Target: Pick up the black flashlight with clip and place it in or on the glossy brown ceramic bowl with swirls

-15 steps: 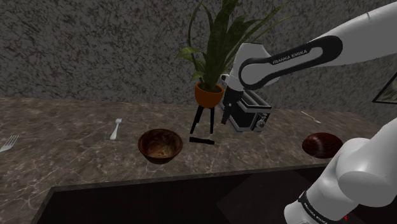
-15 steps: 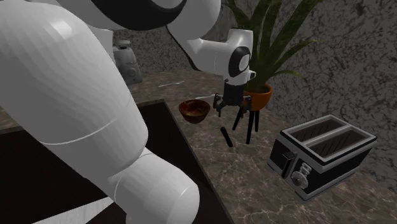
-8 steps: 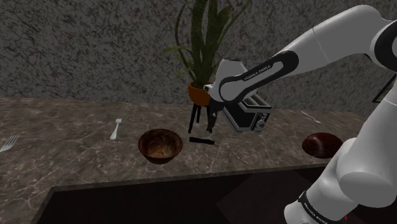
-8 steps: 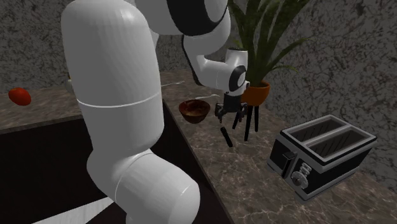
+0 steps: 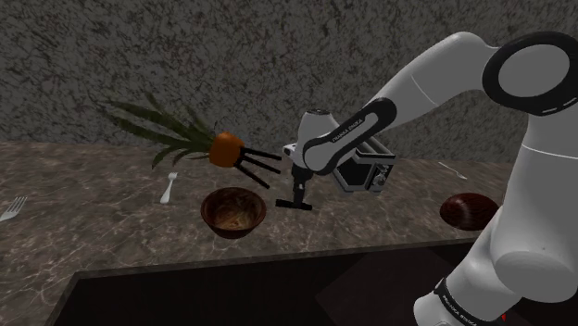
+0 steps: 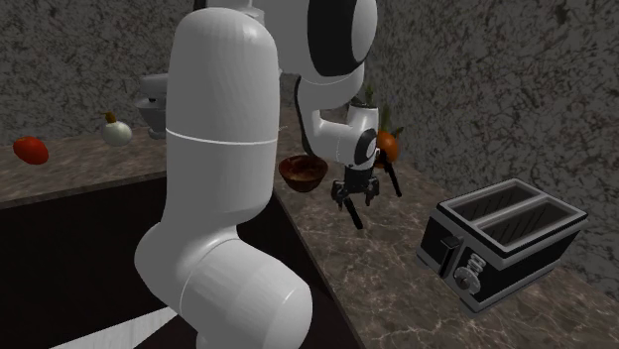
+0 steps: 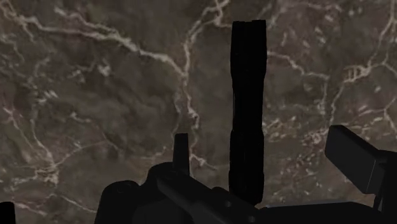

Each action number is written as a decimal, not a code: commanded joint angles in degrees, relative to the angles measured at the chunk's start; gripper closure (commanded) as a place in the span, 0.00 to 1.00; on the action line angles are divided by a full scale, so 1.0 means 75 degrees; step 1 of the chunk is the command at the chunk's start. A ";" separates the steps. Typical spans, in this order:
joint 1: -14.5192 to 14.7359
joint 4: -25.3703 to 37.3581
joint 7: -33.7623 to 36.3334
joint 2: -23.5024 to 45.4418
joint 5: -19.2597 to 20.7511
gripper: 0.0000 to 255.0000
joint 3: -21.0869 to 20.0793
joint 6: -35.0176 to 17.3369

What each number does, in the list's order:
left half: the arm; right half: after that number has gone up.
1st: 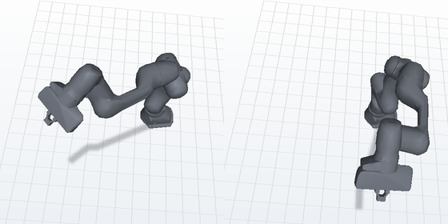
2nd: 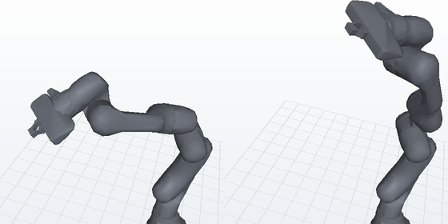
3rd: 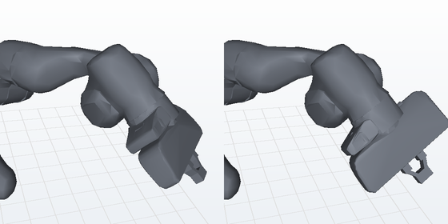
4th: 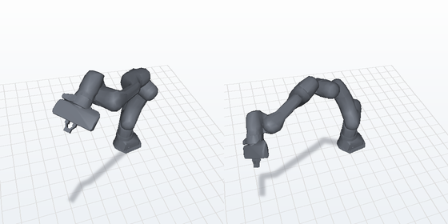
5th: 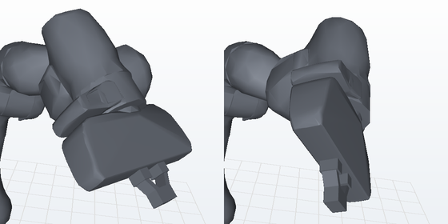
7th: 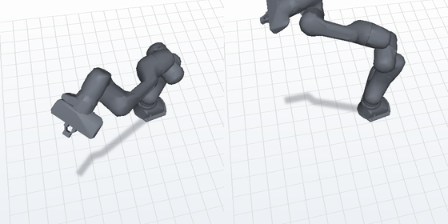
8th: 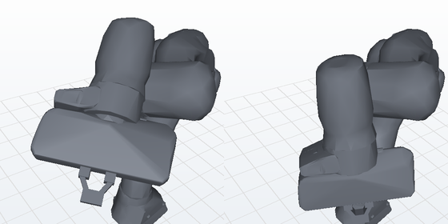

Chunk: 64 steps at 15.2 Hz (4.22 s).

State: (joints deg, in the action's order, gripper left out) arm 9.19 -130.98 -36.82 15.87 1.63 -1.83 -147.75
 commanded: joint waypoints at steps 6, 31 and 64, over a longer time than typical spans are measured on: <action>-0.0005 0.0073 -0.0011 0.0498 0.0030 0.00 0.0023 -0.0307; -0.0028 0.0088 -0.0064 -0.0393 -0.0039 1.00 -0.0012 0.0600; 0.0909 0.2131 0.1659 -0.0840 0.0051 1.00 -0.0797 0.3112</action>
State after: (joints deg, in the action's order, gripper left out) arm 15.30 -116.04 -25.75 8.82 1.82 -7.31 -124.76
